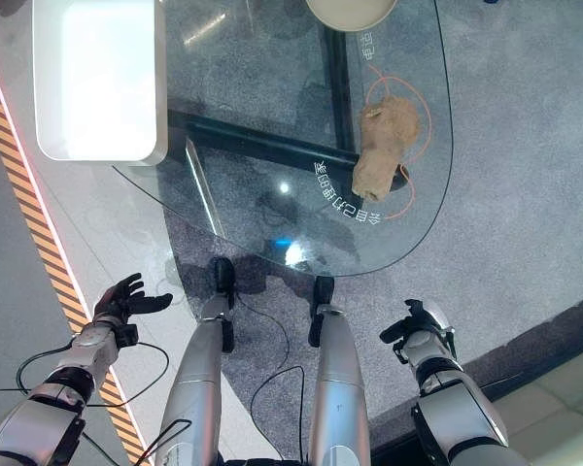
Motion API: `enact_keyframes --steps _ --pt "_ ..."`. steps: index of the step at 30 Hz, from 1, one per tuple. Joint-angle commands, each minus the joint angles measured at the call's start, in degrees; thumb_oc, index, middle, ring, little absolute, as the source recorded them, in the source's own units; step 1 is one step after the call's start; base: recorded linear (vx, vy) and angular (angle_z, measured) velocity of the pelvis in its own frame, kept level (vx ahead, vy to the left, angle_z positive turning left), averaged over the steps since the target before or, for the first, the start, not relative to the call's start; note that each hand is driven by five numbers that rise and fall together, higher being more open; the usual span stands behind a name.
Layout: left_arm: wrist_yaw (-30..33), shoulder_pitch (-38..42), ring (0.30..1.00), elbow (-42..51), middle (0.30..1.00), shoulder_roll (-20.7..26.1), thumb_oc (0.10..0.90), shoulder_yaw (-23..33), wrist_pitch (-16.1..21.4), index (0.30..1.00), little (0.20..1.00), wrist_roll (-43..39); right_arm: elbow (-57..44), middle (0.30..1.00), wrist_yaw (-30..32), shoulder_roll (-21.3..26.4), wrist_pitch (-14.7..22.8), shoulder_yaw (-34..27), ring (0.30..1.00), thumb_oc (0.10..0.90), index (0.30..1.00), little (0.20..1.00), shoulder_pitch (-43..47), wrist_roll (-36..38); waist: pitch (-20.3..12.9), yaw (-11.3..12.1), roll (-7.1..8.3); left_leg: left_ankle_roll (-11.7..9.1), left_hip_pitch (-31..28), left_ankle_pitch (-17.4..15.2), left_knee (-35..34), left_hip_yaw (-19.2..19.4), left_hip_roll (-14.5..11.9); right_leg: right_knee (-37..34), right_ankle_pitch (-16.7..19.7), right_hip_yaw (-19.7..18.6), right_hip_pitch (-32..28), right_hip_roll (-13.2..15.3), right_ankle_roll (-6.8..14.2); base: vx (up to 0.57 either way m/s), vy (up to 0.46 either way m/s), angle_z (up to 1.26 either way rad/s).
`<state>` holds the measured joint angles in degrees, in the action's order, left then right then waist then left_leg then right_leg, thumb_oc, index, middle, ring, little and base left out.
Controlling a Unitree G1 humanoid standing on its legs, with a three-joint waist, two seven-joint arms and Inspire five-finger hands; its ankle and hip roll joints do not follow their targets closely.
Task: Wipe the table with a cloth and put it in the basket.
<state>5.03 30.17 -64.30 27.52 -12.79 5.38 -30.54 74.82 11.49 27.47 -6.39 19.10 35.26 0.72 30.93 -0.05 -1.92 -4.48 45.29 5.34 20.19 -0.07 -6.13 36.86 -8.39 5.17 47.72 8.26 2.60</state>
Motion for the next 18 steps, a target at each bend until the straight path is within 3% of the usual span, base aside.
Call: enact_keyframes --steps 1,7,11,14,17,18 --pt "0.16 -1.35 0.9 -1.48 0.9 3.58 0.8 1.48 0.7 0.9 0.9 0.57 0.36 0.9 2.88 4.27 0.21 -1.75 0.9 0.8 0.9 0.9 -3.9 3.29 -1.13 0.64 0.15 2.05 2.74 -8.68 10.98 -0.18 1.58 -4.26 3.58 -0.58 -0.06 0.46 0.64 -0.01 -0.014 0.03" --pt "-0.35 -1.97 0.9 -1.76 0.9 3.39 0.8 1.2 1.23 0.9 0.9 0.5 0.77 0.9 5.51 5.18 1.6 -3.88 0.9 0.8 0.9 0.9 -3.78 8.27 -1.13 0.35 -0.45 1.94 3.02 -8.68 11.18 -0.21 1.62 -4.24 3.64 -0.51 0.23 0.52 0.62 0.0 0.008 0.07" --pt "-0.21 -2.51 0.9 -1.96 0.9 2.72 0.8 0.99 1.93 0.9 0.9 0.5 1.48 0.9 9.17 5.92 3.65 -6.81 0.9 0.8 0.9 0.9 -3.27 15.57 -1.13 0.37 -0.65 1.82 2.89 -8.65 10.97 -0.22 1.68 -4.62 3.69 -0.47 0.0 0.4 0.59 0.0 0.0 0.0" --pt "-0.02 -2.82 0.9 -2.25 0.9 2.63 0.8 0.73 2.42 0.9 0.9 0.23 0.43 0.9 15.65 7.11 10.0 -11.92 0.9 0.8 0.9 0.9 -2.43 26.91 -1.13 0.27 -0.59 1.75 2.58 -8.9 10.86 -0.1 1.65 -5.16 3.87 -0.38 -0.46 0.31 0.72 0.03 0.008 -0.01" --pt "0.3 -3.04 0.9 -2.14 0.9 2.44 0.8 0.58 2.55 0.9 0.9 0.04 -1.0 0.9 17.57 7.28 13.22 -13.97 0.9 0.8 0.9 0.9 -2.05 31.96 -1.13 0.18 -0.48 1.73 2.51 -8.96 10.73 -0.11 1.64 -5.39 4.0 -0.43 -0.52 0.22 0.76 0.0 0.0 0.0" --pt "0.84 -3.33 0.9 -1.96 0.9 2.04 0.8 0.2 2.86 0.9 0.9 -0.01 -2.86 0.9 19.89 6.99 17.12 -15.99 0.9 0.8 0.9 0.9 -1.26 35.59 -1.13 0.12 -0.38 1.68 2.43 -8.97 10.49 -0.12 1.67 -5.8 4.25 -0.53 -0.6 0.07 0.79 0.03 0.015 -0.02"
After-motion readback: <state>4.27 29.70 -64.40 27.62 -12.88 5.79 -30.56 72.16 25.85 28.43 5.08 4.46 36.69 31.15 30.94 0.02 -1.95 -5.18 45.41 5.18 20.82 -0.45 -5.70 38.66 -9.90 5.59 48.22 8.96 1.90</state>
